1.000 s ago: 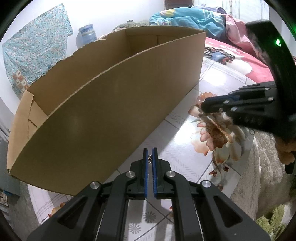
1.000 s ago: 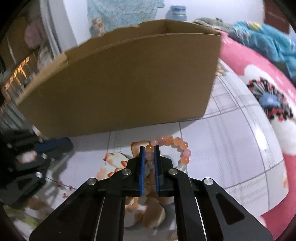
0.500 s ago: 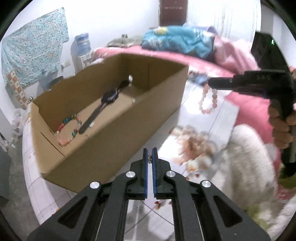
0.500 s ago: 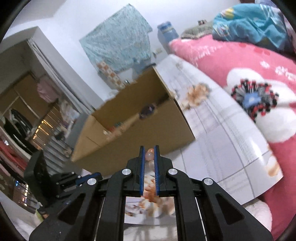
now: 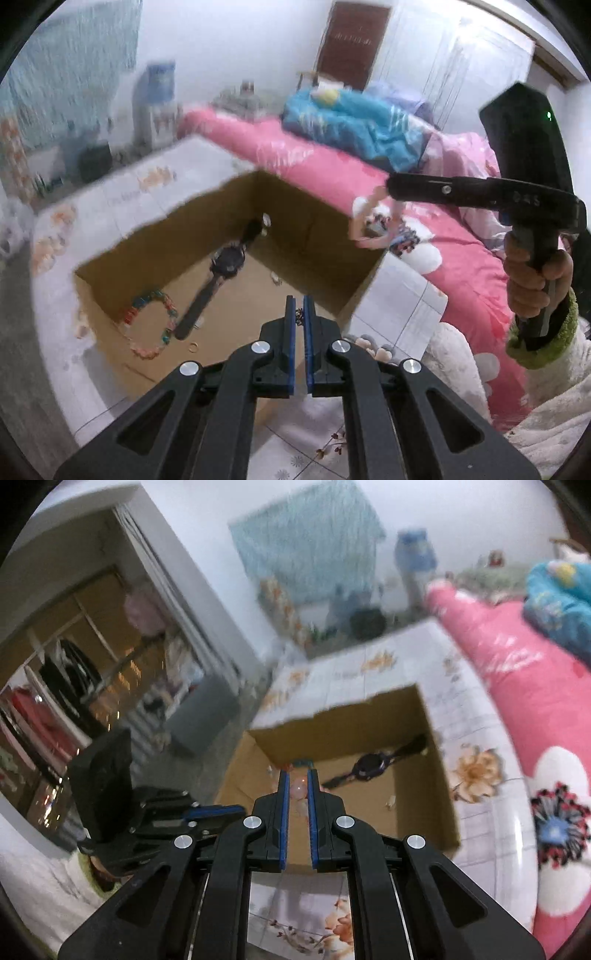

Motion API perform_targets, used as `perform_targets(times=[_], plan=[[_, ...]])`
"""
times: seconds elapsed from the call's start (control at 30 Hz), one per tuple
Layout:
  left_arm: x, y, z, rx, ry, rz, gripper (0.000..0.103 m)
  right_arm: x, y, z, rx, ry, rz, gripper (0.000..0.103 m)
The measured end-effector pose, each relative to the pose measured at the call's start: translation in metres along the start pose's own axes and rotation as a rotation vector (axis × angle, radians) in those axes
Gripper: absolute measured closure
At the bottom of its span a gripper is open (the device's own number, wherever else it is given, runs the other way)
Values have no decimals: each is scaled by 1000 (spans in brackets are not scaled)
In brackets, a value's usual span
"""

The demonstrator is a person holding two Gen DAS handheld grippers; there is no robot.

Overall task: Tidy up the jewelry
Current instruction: 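Carry the silver charm and peach bracelet into the box, open both grippers, then lower the left gripper to the small gold ring at the sheet edge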

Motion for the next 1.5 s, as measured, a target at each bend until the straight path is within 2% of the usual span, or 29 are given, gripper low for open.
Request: perform_targets(times=[0.1,0.27,0.4,0.43,0.47,0.5,0.63,0.73,0.8,0.83,1.0,1.1,1.17,1.23,1.33,1.43,1.5], plan=[[-37,0,-20,46,21,-129,100,-47,2,12,-27,10,-152,96],[-80,13,-48,118,13,-319,99,-104,12,25,10,65,-319,95],[-93,20,-52,112,-19,-407,99,-117,21,23,34,67,-383,90],[-94,20,-53,116,-22,-411,95,-117,22,23,39,66,-384,89],[-94,20,-56,122,-34,-412,88,-116,21,23,43,68,-375,82],[-93,20,-57,127,-43,-409,84,-112,21,23,45,70,-362,77],[-83,19,-61,138,-72,-379,79,-96,13,26,15,58,-317,77],[-72,15,-60,131,-92,-343,76,-75,4,28,-6,53,-252,72],[-62,13,-56,116,-105,-311,70,-50,-2,30,-26,59,-189,60],[-58,13,-55,113,-108,-298,67,-40,-3,31,-34,64,-165,59],[-23,7,-36,77,-142,-180,61,21,3,36,-80,91,-42,56],[8,4,-20,50,-165,-80,45,56,18,33,-88,131,34,47],[28,3,-10,32,-181,-3,28,74,30,29,-92,145,68,42],[47,4,1,23,-201,76,21,86,44,26,-98,162,92,37],[70,13,15,43,-196,165,12,97,68,23,-77,235,125,37],[76,28,23,61,-204,193,11,101,102,24,-25,327,116,37],[76,41,28,59,-191,192,11,96,131,27,13,373,76,43]])
Point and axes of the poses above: each gripper's, at about its wrist camera, not at the fingertips, and x roughly against the way its jaws point, z to its right, y to its underside, the point moved 4 cm from there along -x, roughly the way its jaws point, and after that the axes turned 8 degrees about z, right-handed, at the moved point
